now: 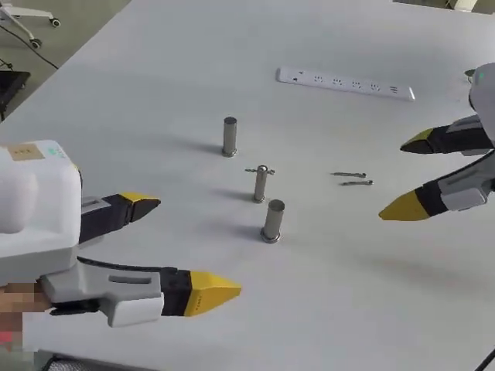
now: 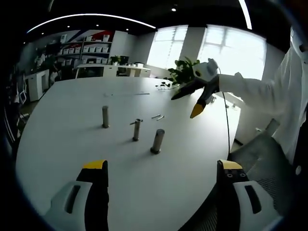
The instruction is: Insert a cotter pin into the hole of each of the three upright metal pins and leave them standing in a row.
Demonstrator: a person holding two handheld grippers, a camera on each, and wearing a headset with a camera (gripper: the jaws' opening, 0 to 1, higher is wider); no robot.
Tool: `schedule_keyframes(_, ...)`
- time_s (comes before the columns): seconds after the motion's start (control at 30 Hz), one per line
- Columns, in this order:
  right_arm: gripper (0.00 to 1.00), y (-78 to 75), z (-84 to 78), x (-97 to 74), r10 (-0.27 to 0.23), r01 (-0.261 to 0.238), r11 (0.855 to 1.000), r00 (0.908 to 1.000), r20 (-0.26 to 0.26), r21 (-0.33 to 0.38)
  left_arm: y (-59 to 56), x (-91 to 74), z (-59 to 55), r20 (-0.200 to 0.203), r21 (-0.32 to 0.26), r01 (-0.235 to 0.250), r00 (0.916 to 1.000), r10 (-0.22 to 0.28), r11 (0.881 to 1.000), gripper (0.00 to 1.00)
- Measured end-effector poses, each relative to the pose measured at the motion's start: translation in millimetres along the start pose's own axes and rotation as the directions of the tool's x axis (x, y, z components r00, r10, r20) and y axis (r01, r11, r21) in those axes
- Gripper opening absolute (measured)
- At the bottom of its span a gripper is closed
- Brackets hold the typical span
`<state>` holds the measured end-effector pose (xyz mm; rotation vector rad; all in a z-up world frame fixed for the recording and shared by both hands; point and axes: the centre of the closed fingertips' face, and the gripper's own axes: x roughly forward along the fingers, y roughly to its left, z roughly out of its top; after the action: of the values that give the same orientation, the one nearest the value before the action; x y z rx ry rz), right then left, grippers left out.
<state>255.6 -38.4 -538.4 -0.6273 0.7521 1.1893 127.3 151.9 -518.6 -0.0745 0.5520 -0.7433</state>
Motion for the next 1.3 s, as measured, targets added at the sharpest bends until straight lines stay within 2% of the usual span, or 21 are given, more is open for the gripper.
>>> schedule_keyframes(0.1,0.73,1.1,-0.7,8.5,0.036,-0.037,0.999,0.9989,-0.030,-0.038,1.9,-2.4,-0.5,0.001,-0.009,-0.009,1.0000,0.009,1.000,0.93)
schedule_keyframes(0.13,0.71,-4.2,-6.7,9.3,0.052,-0.054,0.998,0.9977,-0.044,-0.036,2.3,-3.1,-0.4,0.004,-0.013,-0.010,0.9999,0.010,1.000,0.93)
schedule_keyframes(0.23,0.67,-10.0,-11.3,18.9,0.068,-0.075,0.995,0.9933,-0.093,-0.065,3.8,-4.7,-1.6,0.002,-0.021,-0.017,0.9999,0.017,1.000,0.93)
schedule_keyframes(0.33,0.54,-22.7,-14.3,29.5,0.045,-0.058,0.994,0.9896,-0.136,-0.092,2.2,-5.8,-7.6,-0.028,-0.018,-0.006,0.9996,0.005,1.000,0.92)
schedule_keyframes(0.37,0.48,-25.3,-14.9,31.6,0.041,-0.055,0.994,0.9889,-0.143,-0.094,3.2,-6.2,-8.2,-0.035,0.009,-0.015,0.9992,0.016,1.000,0.90)
schedule_keyframes(0.4,0.44,-28.3,-15.8,34.1,0.042,-0.057,0.994,0.9873,-0.153,-0.098,3.1,-6.5,-7.7,-0.036,0.022,-0.019,0.9992,0.019,1.000,0.90)
schedule_keyframes(0.47,0.38,-34.4,-18.4,38.5,0.042,-0.061,0.993,0.9833,-0.177,-0.102,1.7,-6.6,-6.5,-0.036,0.014,-0.013,0.9993,0.013,1.000,0.90)
schedule_keyframes(0.57,0.33,-35.9,-25.4,45.0,0.087,-0.111,0.989,0.9708,-0.223,-0.095,2.7,-6.5,-4.5,-0.029,0.013,-0.017,0.9994,0.018,1.000,0.90)
schedule_keyframes(0.6,0.32,-35.2,-28.6,47.6,0.115,-0.142,0.986,0.9623,-0.246,-0.093,3.6,-6.1,-4.6,-0.029,0.010,-0.019,0.9994,0.019,1.000,0.90)
schedule_keyframes(0.67,0.26,-43.8,-30.7,53.1,0.095,-0.128,0.986,0.9583,-0.269,-0.105,4.6,-5.9,-6.5,-0.039,0.012,-0.020,0.9990,0.021,1.000,0.89)
schedule_keyframes(0.77,0.19,-48.7,-33.4,56.8,0.098,-0.145,0.981,0.9466,-0.307,-0.132,5.0,-7.5,-7.9,-0.055,0.030,-0.021,0.9982,0.022,0.999,0.89)
schedule_keyframes(0.83,0.19,-52.3,-33.0,59.6,0.105,-0.151,0.980,0.9450,-0.310,-0.129,5.7,-9.1,-6.6,-0.051,0.024,-0.019,0.9985,0.020,1.000,0.89)
schedule_keyframes(0.87,0.18,-63.4,-34.3,61.9,0.110,-0.156,0.980,0.9433,-0.313,-0.124,6.2,-9.6,-6.1,-0.049,0.023,-0.020,0.9986,0.021,1.000,0.89)
schedule_keyframes(0.9,0.18,-66.4,-35.4,62.9,0.112,-0.158,0.980,0.9409,-0.320,-0.123,7.2,-10.4,-5.6,-0.047,0.023,-0.023,0.9986,0.024,0.999,0.89)
schedule_keyframes(1.1,0.08,-64.7,-37.8,64.8,0.118,-0.171,0.977,0.9317,-0.343,-0.128,11.1,-12.9,-7.4,-0.053,0.024,-0.036,0.9979,0.037,0.999,0.89)
schedule_keyframes(1.17,0.11,-64.5,-39.0,66.4,0.099,-0.166,0.973,0.9289,-0.357,-0.161,12.7,-13.0,-8.2,-0.048,0.026,-0.040,0.9980,0.042,0.999,0.86)
schedule_keyframes(1.23,0.13,-62.8,-41.9,66.1,0.098,-0.173,0.969,0.9216,-0.376,-0.173,14.5,-13.3,-9.4,-0.048,0.024,-0.049,0.9976,0.050,0.999,0.81)
schedule_keyframes(1.27,0.12,-62.7,-38.6,66.7,0.098,-0.178,0.965,0.9248,-0.368,-0.192,14.5,-13.4,-10.6,-0.052,0.015,-0.047,0.9975,0.048,0.999,0.80)
schedule_keyframes(1.3,0.10,-61.7,-39.3,66.0,0.098,-0.175,0.968,0.9222,-0.374,-0.178,14.4,-13.2,-11.4,-0.054,0.009,-0.047,0.9974,0.047,0.999,0.81)
